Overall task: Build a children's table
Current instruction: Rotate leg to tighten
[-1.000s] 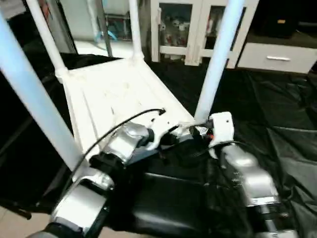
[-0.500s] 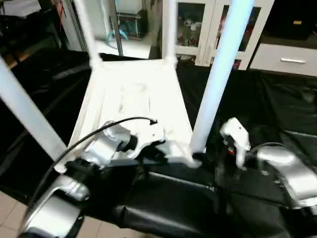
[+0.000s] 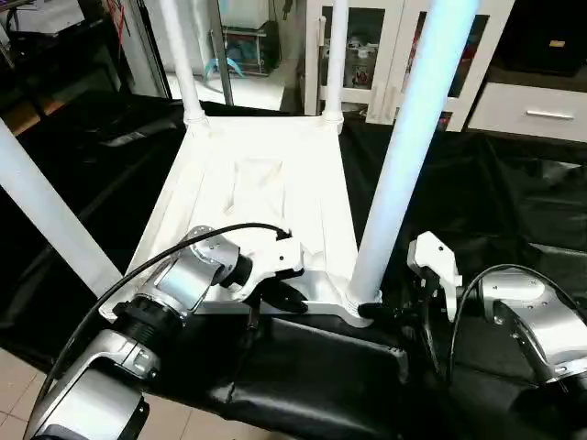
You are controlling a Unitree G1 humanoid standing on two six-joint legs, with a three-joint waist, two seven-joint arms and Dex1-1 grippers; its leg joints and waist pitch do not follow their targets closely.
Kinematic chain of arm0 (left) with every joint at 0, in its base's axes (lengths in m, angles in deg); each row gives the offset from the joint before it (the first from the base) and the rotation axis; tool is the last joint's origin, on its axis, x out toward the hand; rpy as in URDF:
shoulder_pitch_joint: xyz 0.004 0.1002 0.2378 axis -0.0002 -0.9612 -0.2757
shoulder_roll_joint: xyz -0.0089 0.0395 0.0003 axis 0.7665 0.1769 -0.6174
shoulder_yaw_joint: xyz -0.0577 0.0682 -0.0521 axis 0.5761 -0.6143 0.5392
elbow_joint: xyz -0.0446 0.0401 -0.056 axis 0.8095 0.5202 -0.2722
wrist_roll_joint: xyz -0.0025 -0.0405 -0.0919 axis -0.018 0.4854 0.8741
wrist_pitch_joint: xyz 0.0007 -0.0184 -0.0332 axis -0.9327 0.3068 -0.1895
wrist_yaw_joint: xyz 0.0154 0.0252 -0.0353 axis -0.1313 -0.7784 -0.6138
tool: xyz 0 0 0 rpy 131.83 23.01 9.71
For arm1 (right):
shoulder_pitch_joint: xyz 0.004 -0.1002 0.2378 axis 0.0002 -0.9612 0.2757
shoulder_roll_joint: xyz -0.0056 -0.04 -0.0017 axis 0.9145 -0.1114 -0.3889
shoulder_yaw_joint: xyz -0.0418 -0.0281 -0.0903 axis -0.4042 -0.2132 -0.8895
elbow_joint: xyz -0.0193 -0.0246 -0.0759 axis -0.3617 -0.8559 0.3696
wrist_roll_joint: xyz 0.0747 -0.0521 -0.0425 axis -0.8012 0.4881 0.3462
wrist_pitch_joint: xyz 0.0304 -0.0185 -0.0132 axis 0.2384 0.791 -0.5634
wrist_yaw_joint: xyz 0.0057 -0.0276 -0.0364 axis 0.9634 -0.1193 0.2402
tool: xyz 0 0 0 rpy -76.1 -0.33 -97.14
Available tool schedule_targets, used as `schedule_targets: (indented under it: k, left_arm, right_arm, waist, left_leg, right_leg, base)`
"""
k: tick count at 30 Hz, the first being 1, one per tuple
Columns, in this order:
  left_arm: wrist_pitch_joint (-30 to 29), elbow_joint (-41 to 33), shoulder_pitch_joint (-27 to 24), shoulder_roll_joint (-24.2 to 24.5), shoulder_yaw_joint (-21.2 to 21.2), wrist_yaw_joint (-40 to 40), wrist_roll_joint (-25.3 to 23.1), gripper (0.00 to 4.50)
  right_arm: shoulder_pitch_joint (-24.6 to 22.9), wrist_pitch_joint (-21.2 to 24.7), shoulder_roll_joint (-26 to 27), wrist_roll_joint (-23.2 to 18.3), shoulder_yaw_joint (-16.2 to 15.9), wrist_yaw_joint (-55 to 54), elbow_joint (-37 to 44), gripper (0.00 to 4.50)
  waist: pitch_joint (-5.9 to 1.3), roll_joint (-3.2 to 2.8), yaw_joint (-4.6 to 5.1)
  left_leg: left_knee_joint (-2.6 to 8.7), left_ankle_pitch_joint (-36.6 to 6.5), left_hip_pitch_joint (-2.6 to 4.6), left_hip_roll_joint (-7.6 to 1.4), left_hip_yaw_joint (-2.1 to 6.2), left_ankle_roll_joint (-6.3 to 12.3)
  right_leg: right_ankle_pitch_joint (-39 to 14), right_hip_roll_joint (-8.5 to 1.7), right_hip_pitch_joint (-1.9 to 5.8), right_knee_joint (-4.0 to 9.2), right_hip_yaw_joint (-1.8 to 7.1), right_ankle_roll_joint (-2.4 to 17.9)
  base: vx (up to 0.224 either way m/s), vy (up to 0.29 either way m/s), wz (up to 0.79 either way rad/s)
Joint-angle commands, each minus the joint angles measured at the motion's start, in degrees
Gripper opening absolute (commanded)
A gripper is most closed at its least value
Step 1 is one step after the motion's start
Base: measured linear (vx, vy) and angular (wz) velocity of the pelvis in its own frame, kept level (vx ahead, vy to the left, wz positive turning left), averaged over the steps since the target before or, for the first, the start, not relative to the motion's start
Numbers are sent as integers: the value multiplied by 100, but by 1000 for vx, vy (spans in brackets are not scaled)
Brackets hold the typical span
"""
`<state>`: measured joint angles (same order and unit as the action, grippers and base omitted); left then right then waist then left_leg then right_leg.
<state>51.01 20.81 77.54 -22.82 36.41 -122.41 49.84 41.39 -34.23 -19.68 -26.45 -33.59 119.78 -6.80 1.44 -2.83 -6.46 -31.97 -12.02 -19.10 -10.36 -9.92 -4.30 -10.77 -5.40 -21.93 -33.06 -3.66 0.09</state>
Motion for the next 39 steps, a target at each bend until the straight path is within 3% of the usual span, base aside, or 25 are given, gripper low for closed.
schedule_targets:
  k: [1,2,10,17,19,23,25,27,28,29,30,31,34,38,39]
  left_arm:
    - [-188,279,-265,-19,-509,-255,-240,0]
    - [-219,247,-275,-20,-503,-257,-232,0]
    - [-250,250,-289,-3,-493,-210,-215,0]
    - [-264,290,-260,10,-463,-178,-218,0]
    - [-281,270,-271,23,-460,-177,-216,0]
    - [-330,287,-276,-16,-442,-119,-209,0]
    - [-381,407,-231,-148,-380,134,-233,0]
    - [-406,496,-196,-249,-328,306,-236,0]
    - [-421,644,-142,-420,-256,579,-239,0]
    - [-418,711,-118,-495,-229,695,-242,0]
    - [-412,793,-87,-591,-198,843,-247,0]
    - [-374,885,-53,-708,-193,994,-268,0]
    - [-354,1129,40,-1071,-144,1426,-291,0]
    - [-337,1299,126,-1286,-105,1764,-337,0]
    - [-272,1452,170,-1383,-70,2010,-398,0]
  right_arm:
    - [-28,-72,16,107,-99,10,-95,365]
    - [-17,-127,34,100,-117,26,-158,339]
    - [21,-174,147,48,-125,132,-255,280]
    - [63,-264,241,41,-121,132,-368,274]
    - [52,-318,301,22,-95,97,-367,274]
    - [-18,-410,430,-5,-45,-47,-323,274]
    - [-87,-432,806,-99,175,-596,-316,274]
    - [-126,-451,1032,-139,295,-930,-341,274]
    - [-218,-520,1358,-123,408,-1424,-359,274]
    - [-254,-516,1485,-107,442,-1626,-368,274]
    - [-305,-505,1644,-85,480,-1878,-373,274]
    - [-378,-615,1858,27,493,-2259,-388,273]
    - [-475,-851,2475,425,619,-3445,-519,273]
    - [-295,-894,2844,747,758,-4449,-718,273]
    - [-137,-944,2958,1039,734,-5014,-890,273]
  waist:
    - [-245,67,-7]
    - [-249,58,-8]
    - [-259,66,-2]
    - [-255,59,-8]
    - [-257,17,-10]
    - [-253,13,6]
    - [-242,-28,14]
    - [-228,-11,45]
    - [-199,-98,107]
    - [-179,-63,135]
    - [-177,-56,170]
    - [-178,-82,193]
    - [-165,-59,293]
    - [-173,-107,369]
    - [-176,-127,395]
  left_leg:
    - [300,-712,-61,-271,50,550]
    - [300,-719,-61,-271,49,561]
    - [293,-714,-57,-275,44,579]
    - [302,-818,-56,-273,46,538]
    - [302,-841,-54,-273,50,516]
    - [306,-889,-64,-263,48,497]
    - [314,-988,-69,-259,45,451]
    - [344,-1138,-62,-252,52,355]
    - [380,-1533,-35,-239,71,192]
    - [389,-1668,-21,-229,54,170]
    - [409,-1800,-25,-225,89,95]
    - [416,-1780,-51,-217,100,72]
    - [433,-1977,-23,-197,113,52]
    - [449,-2019,-46,-189,137,71]
    - [448,-2021,-48,-182,138,66]
  right_leg:
    - [-373,-324,283,269,211,1613]
    - [-420,-325,282,271,208,1610]
    - [-420,-312,274,264,203,1610]
    - [-574,-319,268,278,203,1572]
    - [-556,-320,266,274,205,1578]
    - [-554,-312,276,284,200,1564]
    - [-700,-322,268,308,207,1526]
    - [-1017,-314,263,350,198,1429]
    - [-1661,-317,243,407,192,1265]
    - [-1912,-310,216,468,195,1180]
    - [-2244,-327,223,487,191,1060]
    - [-2315,-320,234,485,189,987]
    - [-2855,-318,153,569,183,712]
    - [-2849,-308,141,576,184,634]
    - [-2786,-302,132,573,182,647]
  base:
    - [0,0,0]
    - [0,0,0]
    - [0,0,0]
    - [0,0,0]
    - [0,0,0]
    - [0,0,0]
    - [0,0,0]
    - [0,0,0]
    - [0,0,0]
    - [0,0,0]
    - [0,0,0]
    - [0,0,0]
    - [0,0,0]
    - [0,0,0]
    - [0,0,0]
